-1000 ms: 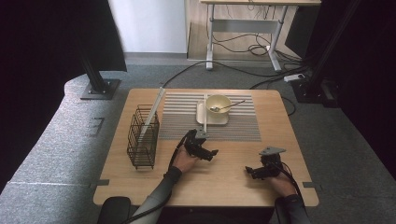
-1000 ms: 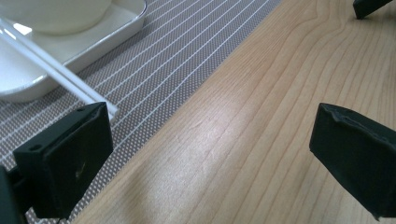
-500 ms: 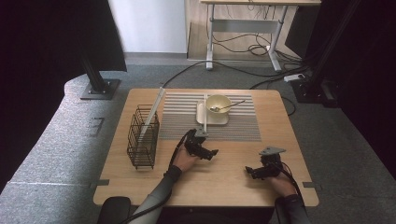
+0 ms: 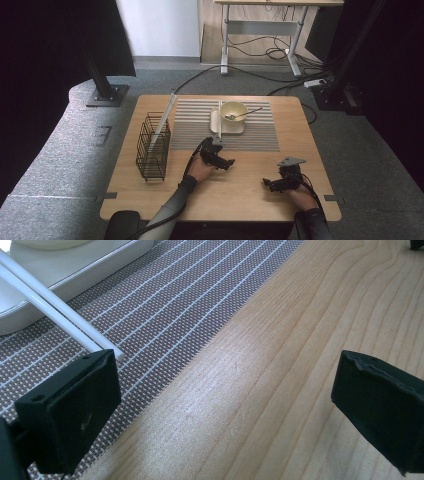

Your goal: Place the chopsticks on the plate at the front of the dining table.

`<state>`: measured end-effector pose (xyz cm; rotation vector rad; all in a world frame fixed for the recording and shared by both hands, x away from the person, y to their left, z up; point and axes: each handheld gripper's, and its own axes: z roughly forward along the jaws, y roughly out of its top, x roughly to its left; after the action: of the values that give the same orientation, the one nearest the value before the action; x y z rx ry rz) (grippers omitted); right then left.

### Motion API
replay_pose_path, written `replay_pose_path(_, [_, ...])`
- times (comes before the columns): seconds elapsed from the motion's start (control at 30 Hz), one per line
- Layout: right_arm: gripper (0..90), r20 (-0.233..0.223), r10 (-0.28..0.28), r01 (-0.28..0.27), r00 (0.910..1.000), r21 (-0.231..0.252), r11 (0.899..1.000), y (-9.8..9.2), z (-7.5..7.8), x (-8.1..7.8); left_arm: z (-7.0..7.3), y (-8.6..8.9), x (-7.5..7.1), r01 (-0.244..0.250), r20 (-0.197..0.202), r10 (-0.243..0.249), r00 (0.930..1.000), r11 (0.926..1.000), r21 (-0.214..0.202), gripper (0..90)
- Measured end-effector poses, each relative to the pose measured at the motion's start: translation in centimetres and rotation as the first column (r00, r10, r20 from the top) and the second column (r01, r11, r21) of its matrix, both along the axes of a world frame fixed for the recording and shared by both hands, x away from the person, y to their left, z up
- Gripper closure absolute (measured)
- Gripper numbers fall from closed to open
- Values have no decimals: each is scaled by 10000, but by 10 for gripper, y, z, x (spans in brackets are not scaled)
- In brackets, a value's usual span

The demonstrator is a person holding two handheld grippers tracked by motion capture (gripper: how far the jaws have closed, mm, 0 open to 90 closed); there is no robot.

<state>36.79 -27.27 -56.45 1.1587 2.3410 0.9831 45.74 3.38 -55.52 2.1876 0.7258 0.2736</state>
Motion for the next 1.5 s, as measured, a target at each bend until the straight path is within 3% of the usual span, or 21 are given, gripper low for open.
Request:
replay_pose_path(0.27, [0,1,0,0,10000,0,10000,0,0,0,0,1,4,-119,-145,118,9998,9999,-57,0])
replay_pose_path(0.47, [0,-2,-2,2,10000,2,10000,0,0,0,0,1,-1,-51,-4,51,10000,10000,-71,0])
replay_pose_path(0.6, [0,0,0,0,10000,0,10000,0,0,0,0,-5,-4,204,42,-204,9998,9996,178,0])
replay_pose_path(1.07, [0,1,-1,1,10000,0,10000,0,0,0,0,-10,4,60,-49,-59,10000,9997,219,0])
replay_pose_path(1.23, [0,1,2,-2,10000,-1,10000,0,0,0,11,-1,0,-234,326,241,9992,9995,-210,0])
replay_pose_path(1.37, [0,4,2,-2,10000,-2,10000,0,0,0,12,6,9,-675,145,680,9976,9972,-319,0])
replay_pose_path(1.5, [0,0,-2,2,10000,1,10000,0,0,0,3,5,15,-746,33,747,9972,9970,-195,0])
